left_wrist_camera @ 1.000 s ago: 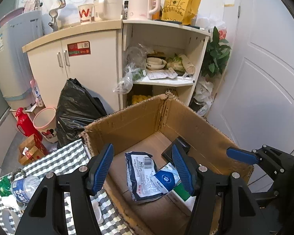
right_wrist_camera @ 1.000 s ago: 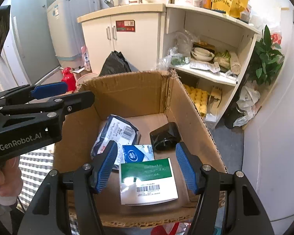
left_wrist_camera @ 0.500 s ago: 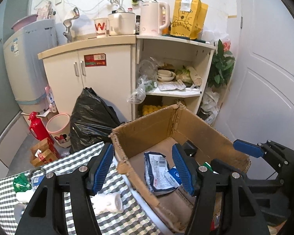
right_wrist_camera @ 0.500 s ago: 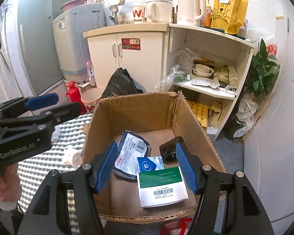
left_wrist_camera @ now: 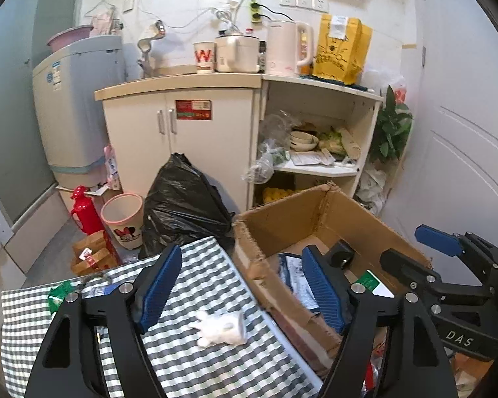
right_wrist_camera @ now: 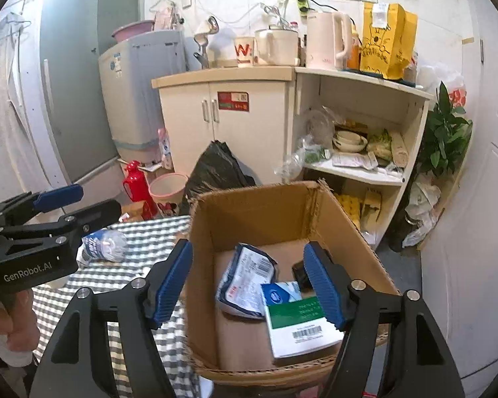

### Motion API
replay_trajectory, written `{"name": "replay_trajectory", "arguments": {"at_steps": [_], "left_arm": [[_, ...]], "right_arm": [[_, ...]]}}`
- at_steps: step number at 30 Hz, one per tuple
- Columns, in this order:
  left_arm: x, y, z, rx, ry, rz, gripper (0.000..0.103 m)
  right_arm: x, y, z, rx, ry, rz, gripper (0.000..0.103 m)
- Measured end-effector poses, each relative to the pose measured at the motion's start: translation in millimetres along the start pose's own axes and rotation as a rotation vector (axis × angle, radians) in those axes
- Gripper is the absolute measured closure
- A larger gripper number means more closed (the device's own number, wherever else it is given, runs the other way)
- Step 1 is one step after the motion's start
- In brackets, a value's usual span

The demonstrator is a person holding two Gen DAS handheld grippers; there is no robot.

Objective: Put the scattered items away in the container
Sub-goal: 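Move both grippers back over the remaining items on the table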

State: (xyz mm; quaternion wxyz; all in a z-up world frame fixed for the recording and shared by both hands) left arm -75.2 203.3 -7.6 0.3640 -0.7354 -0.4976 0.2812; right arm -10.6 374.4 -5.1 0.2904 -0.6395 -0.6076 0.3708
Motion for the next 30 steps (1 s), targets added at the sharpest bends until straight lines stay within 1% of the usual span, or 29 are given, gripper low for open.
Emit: {"name": "replay_trajectory", "arguments": {"at_steps": [4, 11, 12, 14, 18, 19, 20, 23, 27, 30], "left_arm": [[-19, 3, -8, 0.009, -0.019, -0.024, 0.022], [-54, 10, -23, 0.028, -0.067, -0.073, 0.018], [-60, 12, -25, 0.032, -0.077, -0.080, 0.016], [-71, 14, -29, 0.039, -0.094, -0.095, 0.013], [-94, 22, -37, 0.038, -0.129, -0.123, 0.011], [-99, 24, -38, 0.039, -0.136, -0.126, 0.009], [-105, 26, -39, 0.038, -0.148, -0.130, 0.009], [-118, 31, -42, 0.031, -0.169, -0.142, 0.009], [-134, 38, -51, 0.036, -0.202, -0.150, 0.008], [-143, 41, -59, 0.050, -0.230, -0.155, 0.004]], "right_arm": [[-14, -5, 0, 0.018, -0.013, -0.011, 0.033], [-42, -9, 2, 0.046, -0.050, -0.044, 0.028], [-47, -10, 2, 0.053, -0.053, -0.049, 0.027], [-56, -11, 2, 0.073, -0.065, -0.057, 0.024], [-74, -12, 1, 0.102, -0.089, -0.075, 0.021], [-79, -12, 2, 0.109, -0.098, -0.079, 0.019], [-83, -12, 2, 0.114, -0.103, -0.083, 0.017], [-94, -12, 1, 0.136, -0.118, -0.092, 0.015], [-106, -13, 3, 0.146, -0.135, -0.098, 0.011], [-116, -13, 6, 0.144, -0.157, -0.101, 0.010]]}}
Point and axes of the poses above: each gripper's, at about its wrist camera, not at the fingertips, and z roughly the way its jaws point, x to its right, y to its underside, the point moved 2 cm from there along z, roughly the way its jaws point, and after that the axes turned 9 degrees about -y, right-handed, at the moved point
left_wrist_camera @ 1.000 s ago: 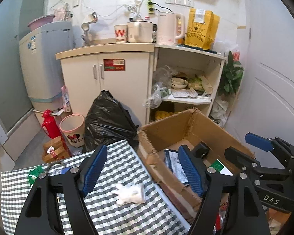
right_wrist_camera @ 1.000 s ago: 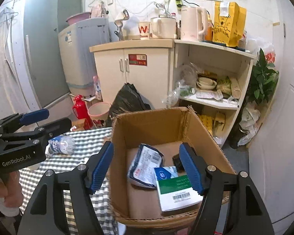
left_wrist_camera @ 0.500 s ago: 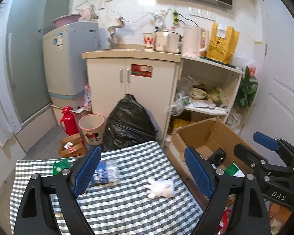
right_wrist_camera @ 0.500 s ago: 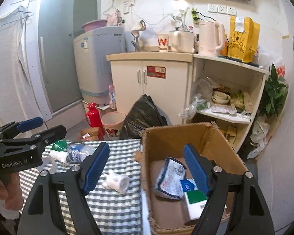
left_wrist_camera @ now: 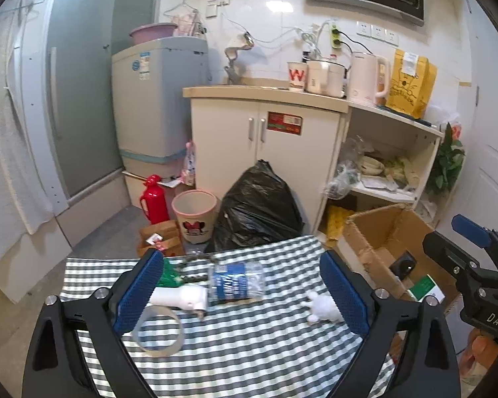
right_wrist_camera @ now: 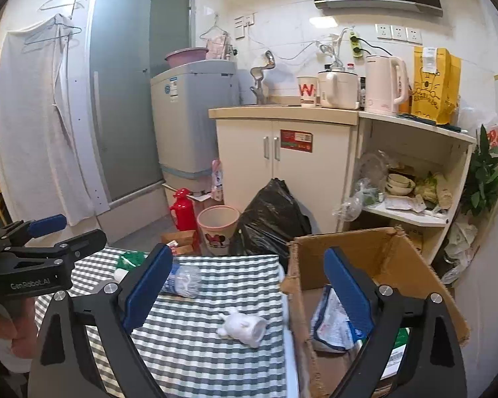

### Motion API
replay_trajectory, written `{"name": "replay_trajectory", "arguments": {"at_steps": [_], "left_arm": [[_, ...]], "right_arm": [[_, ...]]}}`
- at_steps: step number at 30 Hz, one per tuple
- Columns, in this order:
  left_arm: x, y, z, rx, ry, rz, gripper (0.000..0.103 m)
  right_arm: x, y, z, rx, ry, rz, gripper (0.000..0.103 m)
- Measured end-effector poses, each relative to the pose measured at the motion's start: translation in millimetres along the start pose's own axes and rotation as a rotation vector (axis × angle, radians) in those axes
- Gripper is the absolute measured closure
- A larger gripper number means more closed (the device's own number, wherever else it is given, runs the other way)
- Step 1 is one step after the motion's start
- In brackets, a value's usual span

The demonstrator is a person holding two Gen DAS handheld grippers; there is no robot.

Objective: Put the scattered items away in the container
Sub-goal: 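Move both grippers back over the remaining items on the table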

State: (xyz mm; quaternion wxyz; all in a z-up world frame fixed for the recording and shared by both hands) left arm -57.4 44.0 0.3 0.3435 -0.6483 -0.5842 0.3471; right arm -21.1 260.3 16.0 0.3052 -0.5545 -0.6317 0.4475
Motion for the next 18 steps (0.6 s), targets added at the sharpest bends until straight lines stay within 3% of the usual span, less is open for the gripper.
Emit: {"name": "replay_trajectory", "arguments": {"at_steps": [8, 18], "left_arm": [[-35, 6, -3, 0.010, -0.060, -0.058, 0.000], [-73, 25, 4, -0.034, -0.160, -0.085, 0.000]], "right_arm": [[-28, 3, 12, -0.031, -0.045, -0.039, 0.000], [-52, 15, 40, -0.087, -0.106, -0.035, 0.000]]}}
Point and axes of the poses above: each gripper's, at about its wrist camera, not at the fingertips, and z roughly the way its jaws point, x to its right, y to its underside, the point moved 2 cm from there along z, roughly the way its jaws point, and after that the axes turned 9 degrees about -y, right-handed, at the moved point
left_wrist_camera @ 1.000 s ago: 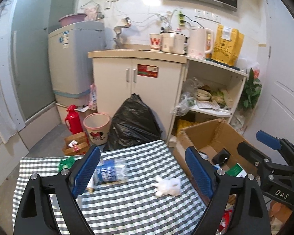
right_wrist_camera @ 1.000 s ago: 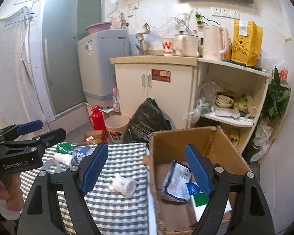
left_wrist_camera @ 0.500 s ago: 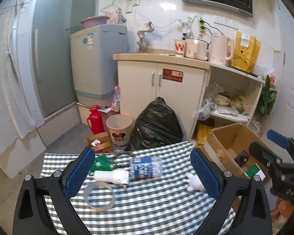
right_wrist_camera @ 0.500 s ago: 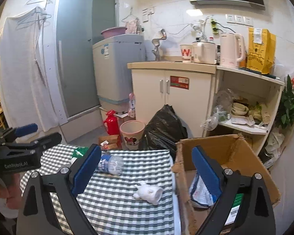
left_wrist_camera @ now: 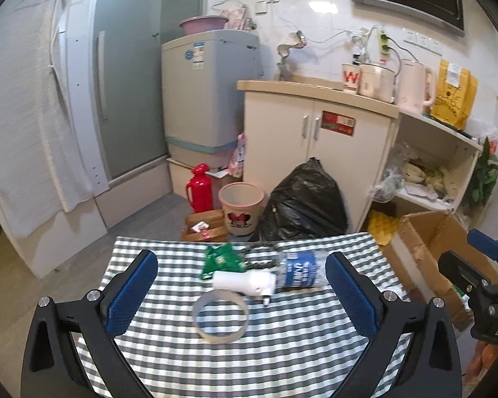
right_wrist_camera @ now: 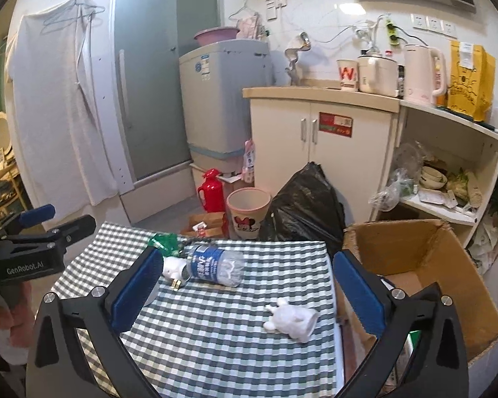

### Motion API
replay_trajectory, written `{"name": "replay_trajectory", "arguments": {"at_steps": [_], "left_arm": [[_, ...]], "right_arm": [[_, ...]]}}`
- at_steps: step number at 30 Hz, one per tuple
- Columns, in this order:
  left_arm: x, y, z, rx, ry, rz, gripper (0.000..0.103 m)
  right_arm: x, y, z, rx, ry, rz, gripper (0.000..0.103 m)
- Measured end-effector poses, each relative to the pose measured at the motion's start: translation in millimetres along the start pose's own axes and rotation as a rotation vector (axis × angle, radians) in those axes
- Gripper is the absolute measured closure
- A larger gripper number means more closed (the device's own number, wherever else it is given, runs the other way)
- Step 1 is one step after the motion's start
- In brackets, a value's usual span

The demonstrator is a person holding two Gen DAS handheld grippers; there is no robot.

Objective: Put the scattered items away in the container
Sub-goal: 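Move both grippers back over the remaining items on the table, then grasp the grey tape ring with left gripper while right gripper grasps white plush toy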

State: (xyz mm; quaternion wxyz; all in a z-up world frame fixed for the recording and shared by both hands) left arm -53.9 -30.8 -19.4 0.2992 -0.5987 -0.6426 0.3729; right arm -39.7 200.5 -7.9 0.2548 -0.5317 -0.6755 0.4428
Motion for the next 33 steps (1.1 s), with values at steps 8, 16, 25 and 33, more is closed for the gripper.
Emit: {"name": "replay_trajectory", "arguments": {"at_steps": [8, 16, 25, 33], "left_arm": [[-23, 9, 18, -0.029, -0.034, -0.027, 0.000], [-27, 25, 61, -0.135, -0.049, 0.011, 0.000], [-37, 47, 105, -0.233, -0.090, 0.040, 0.000], [-44, 61, 127, -0.297, -0.066, 0.034, 0.000]], "right_arm": [[-13, 12, 24, -0.083, -0.009, -0.047, 0.000], [-5, 22, 42, -0.171, 0.023, -0.077, 0.000], [-3, 38, 70, -0.260, 0.035, -0.095, 0.000], [-5, 54, 98, -0.336, 0.036, -0.115, 0.000]]}}
Point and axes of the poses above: each gripper's, at about its wrist camera, not at the fingertips, and z roughly the way its jaws point, x to its right, y to its underside, the point moved 2 cm from there along z, roughly the way its jaws point, and after that the axes turned 9 degrees about -y, right-handed, at the moved point
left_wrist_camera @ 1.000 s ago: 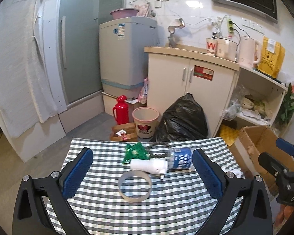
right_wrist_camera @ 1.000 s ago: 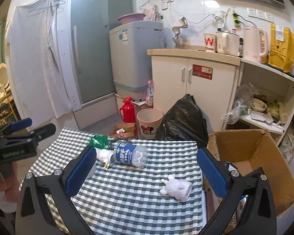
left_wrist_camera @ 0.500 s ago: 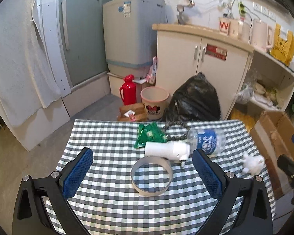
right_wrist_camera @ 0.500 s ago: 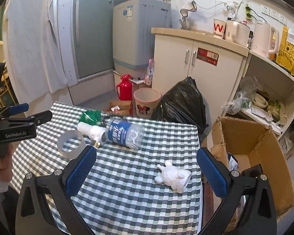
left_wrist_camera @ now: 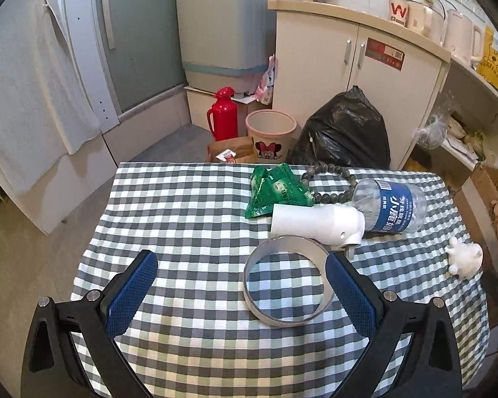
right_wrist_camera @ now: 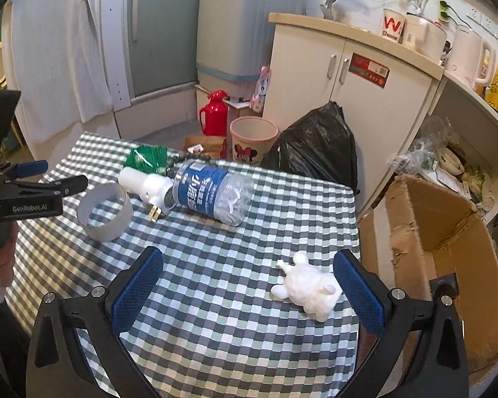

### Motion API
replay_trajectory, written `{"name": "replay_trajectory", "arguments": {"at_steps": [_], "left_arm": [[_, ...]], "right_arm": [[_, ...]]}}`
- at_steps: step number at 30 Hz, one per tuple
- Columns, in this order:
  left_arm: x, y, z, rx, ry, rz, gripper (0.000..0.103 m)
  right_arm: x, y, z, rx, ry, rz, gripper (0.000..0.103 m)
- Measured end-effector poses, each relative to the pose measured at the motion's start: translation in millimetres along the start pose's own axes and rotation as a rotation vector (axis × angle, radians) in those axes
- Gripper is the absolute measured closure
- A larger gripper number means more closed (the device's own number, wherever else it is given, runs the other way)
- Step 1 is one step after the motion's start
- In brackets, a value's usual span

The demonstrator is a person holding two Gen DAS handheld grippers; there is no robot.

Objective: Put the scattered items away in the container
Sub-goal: 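Grasp the grey tape ring with left gripper while right gripper grasps white plush toy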

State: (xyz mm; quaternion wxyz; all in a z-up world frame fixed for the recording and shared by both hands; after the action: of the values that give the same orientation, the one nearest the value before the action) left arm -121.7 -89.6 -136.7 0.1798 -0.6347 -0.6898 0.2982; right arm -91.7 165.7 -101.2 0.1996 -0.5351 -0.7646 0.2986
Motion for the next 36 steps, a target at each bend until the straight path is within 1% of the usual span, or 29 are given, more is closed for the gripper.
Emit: {"name": "replay_trajectory", "arguments": {"at_steps": [7, 13, 17, 20, 23, 25, 27, 29, 32, 34, 36], "left_arm": [[-3, 6, 21, -0.057, 0.015, 0.003, 0.000], [1, 14, 35, -0.079, 0.004, 0.023, 0.000], [-1, 18, 45, -0.092, -0.018, 0.036, 0.000], [-1, 22, 52, -0.106, -0.015, 0.033, 0.000], [2, 25, 56, -0.107, -0.001, 0.032, 0.004], [3, 27, 61, -0.118, 0.006, 0.031, 0.013], [5, 28, 65, -0.131, 0.006, 0.032, 0.017], [5, 28, 67, -0.132, 0.018, 0.027, 0.020], [7, 28, 67, -0.127, 0.025, 0.023, 0.025], [7, 27, 68, -0.124, 0.030, 0.023, 0.029], [9, 26, 68, -0.121, 0.034, 0.024, 0.033]], "right_arm": [[3, 7, 20, -0.053, 0.018, -0.010, 0.000], [16, 15, 37, -0.084, 0.049, 0.007, 0.000], [25, 20, 44, -0.106, 0.059, 0.016, 0.000], [33, 23, 49, -0.115, 0.067, 0.024, 0.000], [38, 23, 52, -0.119, 0.085, 0.034, 0.000], [40, 22, 53, -0.113, 0.089, 0.037, 0.000], [40, 22, 57, -0.126, 0.119, 0.024, 0.000], [43, 24, 59, -0.135, 0.146, 0.023, 0.000], [49, 27, 59, -0.134, 0.163, 0.037, 0.000], [48, 29, 60, -0.140, 0.172, 0.018, 0.000], [45, 32, 64, -0.156, 0.200, -0.004, 0.000]]}}
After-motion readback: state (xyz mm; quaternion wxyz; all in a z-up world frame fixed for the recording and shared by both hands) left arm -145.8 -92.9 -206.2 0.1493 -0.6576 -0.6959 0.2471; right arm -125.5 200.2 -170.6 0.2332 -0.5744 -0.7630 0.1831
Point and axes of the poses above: each gripper's, at about its wrist camera, not at the fingertips, and z roughly the way its jaws point, x to its right, y to its underside, the point moved 2 cm from there along z, roughly the way its jaws point, and after that the axes turned 9 degrees about -y, right-handed, at the moved point
